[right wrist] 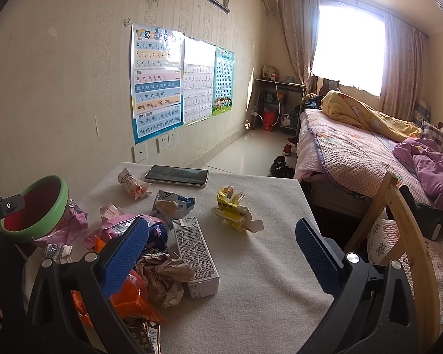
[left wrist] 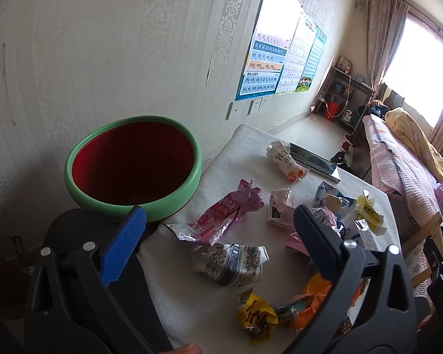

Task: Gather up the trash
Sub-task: 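Move both tools over the pile of wrappers on the table, then grasp the pink Pocky wrapper with the left tool while the right tool grasps the pink-white bag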

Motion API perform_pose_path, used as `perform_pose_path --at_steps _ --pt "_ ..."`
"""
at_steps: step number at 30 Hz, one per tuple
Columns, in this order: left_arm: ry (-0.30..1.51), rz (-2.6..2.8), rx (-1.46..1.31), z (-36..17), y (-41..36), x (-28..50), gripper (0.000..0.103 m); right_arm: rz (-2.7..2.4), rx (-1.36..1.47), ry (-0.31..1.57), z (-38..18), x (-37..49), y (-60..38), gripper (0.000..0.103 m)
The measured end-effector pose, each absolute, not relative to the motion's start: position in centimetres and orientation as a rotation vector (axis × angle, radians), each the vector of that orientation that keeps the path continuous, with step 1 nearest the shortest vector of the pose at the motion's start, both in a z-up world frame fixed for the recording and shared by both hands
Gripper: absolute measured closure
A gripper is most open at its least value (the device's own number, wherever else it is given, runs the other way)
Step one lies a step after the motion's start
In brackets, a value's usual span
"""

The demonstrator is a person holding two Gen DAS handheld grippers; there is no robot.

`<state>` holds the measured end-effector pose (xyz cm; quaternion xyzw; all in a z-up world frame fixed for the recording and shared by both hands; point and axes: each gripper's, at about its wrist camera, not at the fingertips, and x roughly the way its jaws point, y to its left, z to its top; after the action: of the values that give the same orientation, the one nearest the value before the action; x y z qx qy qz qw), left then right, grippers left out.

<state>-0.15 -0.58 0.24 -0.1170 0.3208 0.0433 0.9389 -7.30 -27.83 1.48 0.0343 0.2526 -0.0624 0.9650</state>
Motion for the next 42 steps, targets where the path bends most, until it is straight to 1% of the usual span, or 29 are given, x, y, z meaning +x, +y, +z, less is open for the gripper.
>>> perform_pose_path --at_steps 6,16,22,29,37,40,42 --pt "0.672 0.094 -0.24 0.1 -0.6 0.0 0.005 -0.136 0.082 0.528 1.3 -7.0 -28.1 0.007" --pt "0.667 0.068 -0.178 0.9 -1.0 -0.2 0.005 -0.147 0.044 0.546 1.8 -3.2 -27.3 0.007" --pt "0.686 0.038 -0.24 -0.4 -0.2 0.5 0.005 -0.118 0.059 0.586 0.9 -2.4 -27.0 0.007" --pt "0.746 -0.02 -0.186 -1.5 -2.2 1.4 0.005 -0.113 0.107 0.635 -0.3 -1.7 -28.0 0.007" --pt "0.889 -0.043 -0.19 -3.7 -2.7 3.3 0.005 -0.03 0.077 0.681 -0.9 -0.5 -27.1 0.007" --pt "0.9 -0.066 -0.176 -3.6 -3.1 4.4 0.008 0.031 0.067 0.708 -0.7 0.4 -26.7 0.007" --pt "0.9 -0.089 -0.133 -3.4 -3.7 5.6 0.016 0.067 0.075 0.726 -0.5 0.9 -26.6 0.007"
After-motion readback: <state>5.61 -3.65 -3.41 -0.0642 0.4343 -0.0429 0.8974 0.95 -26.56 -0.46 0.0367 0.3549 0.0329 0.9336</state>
